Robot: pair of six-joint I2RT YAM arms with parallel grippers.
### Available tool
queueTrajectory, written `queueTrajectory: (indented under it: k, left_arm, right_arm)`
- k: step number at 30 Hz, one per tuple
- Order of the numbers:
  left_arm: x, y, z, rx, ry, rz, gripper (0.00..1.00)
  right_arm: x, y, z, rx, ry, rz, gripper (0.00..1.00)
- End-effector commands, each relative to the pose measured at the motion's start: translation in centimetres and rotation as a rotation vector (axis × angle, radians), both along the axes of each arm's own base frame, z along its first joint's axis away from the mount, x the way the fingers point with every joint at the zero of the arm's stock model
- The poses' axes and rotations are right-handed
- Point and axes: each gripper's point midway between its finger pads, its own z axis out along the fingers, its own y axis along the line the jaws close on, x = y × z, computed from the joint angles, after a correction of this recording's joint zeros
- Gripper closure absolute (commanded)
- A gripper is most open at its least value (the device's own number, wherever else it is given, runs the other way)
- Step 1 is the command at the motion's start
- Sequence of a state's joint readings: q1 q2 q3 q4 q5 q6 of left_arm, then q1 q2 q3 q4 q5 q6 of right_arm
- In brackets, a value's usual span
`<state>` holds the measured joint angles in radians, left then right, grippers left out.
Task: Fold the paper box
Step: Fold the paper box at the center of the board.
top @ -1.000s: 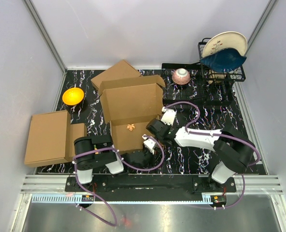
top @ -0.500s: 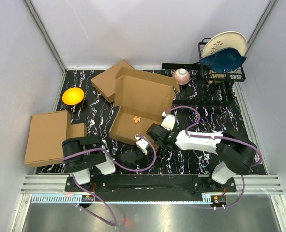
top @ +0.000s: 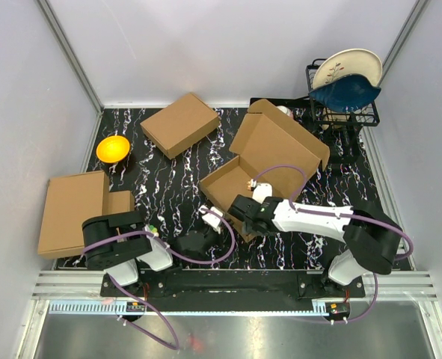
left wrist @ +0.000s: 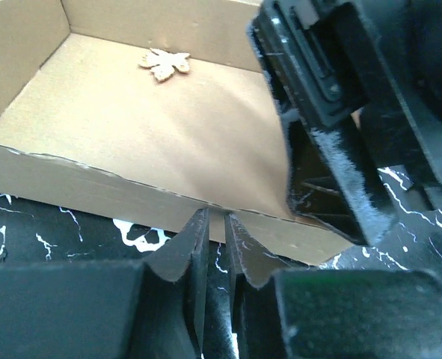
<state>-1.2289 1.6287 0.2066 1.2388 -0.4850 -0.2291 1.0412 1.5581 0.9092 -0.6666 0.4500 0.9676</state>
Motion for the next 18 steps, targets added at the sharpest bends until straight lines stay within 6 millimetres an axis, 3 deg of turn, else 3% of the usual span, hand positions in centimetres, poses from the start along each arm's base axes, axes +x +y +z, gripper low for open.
queueTrajectory:
  k: [1,12,18]
  left_arm:
    - [1.1,-0.8,10.3,-0.407,-0.153,0.043,0.83]
    - [-0.9,-2.3,10.0,-0.406,-0.136,-0.061,0.83]
    - [-4.2,-4.6,11.0,-0.436,-0.130,-0.250,0.87]
  right_arm:
    - [-0.2,-1.4,2.2,0.004,0.013,-0.001,0.34]
    - [0.7,-1.7,5.9,0.067,-0.063,-0.027,0.27]
    - [0.3,-3.4,5.4,0.043,-0.057,-0.066,0.36]
